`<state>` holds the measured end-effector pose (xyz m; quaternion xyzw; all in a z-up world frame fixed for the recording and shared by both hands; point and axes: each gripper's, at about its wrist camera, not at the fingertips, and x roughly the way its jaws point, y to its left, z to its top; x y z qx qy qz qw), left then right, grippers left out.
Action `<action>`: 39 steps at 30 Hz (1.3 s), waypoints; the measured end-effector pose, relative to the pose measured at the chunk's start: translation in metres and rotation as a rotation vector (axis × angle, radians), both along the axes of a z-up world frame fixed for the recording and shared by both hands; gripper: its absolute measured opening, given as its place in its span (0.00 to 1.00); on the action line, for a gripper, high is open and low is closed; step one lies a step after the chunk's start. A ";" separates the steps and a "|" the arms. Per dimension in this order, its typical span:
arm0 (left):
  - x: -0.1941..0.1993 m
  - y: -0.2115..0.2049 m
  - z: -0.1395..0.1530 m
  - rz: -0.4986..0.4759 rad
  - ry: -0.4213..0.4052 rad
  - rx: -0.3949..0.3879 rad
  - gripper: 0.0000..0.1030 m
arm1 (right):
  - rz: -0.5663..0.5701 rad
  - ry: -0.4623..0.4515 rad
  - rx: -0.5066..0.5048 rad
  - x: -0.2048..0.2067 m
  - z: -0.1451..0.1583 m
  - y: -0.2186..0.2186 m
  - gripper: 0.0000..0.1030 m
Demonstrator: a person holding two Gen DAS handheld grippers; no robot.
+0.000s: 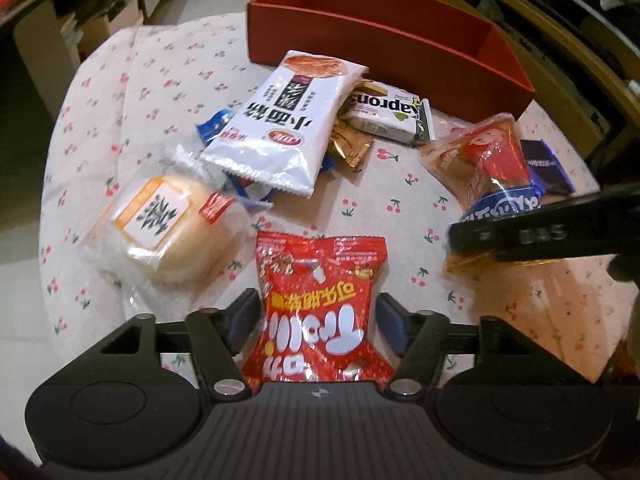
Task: Organize snacks
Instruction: 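Grasp the red Trolli bag with left gripper while right grasps blue-red pastry bag, then carry both bags into the red box and open both grippers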
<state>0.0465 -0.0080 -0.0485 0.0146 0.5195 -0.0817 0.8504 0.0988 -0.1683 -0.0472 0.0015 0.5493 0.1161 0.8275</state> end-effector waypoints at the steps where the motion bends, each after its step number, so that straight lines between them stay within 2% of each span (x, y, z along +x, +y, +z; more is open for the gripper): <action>1: -0.001 -0.004 -0.001 -0.010 -0.005 0.029 0.68 | 0.004 -0.013 -0.008 0.000 -0.002 0.002 0.59; 3: -0.002 -0.007 -0.001 -0.014 -0.017 0.063 0.63 | 0.032 -0.028 -0.020 -0.003 0.001 0.005 0.46; 5: -0.003 -0.004 0.001 -0.009 -0.013 0.052 0.58 | 0.038 -0.005 0.022 -0.008 0.001 0.003 0.43; 8: -0.004 0.006 0.004 0.029 0.001 -0.021 0.56 | 0.049 -0.005 0.027 -0.019 0.002 0.001 0.42; 12: -0.008 0.005 0.013 0.029 -0.018 -0.031 0.55 | 0.024 -0.001 0.096 -0.027 0.009 -0.009 0.41; 20: -0.007 -0.002 0.037 0.010 -0.076 -0.093 0.55 | 0.010 -0.071 0.158 -0.040 0.037 -0.016 0.41; 31: 0.033 -0.021 0.066 -0.022 -0.159 -0.109 0.55 | -0.048 -0.130 0.228 -0.019 0.060 -0.031 0.41; 39: 0.084 -0.036 0.081 -0.035 -0.225 -0.104 0.55 | -0.108 -0.188 0.248 0.023 0.081 -0.044 0.41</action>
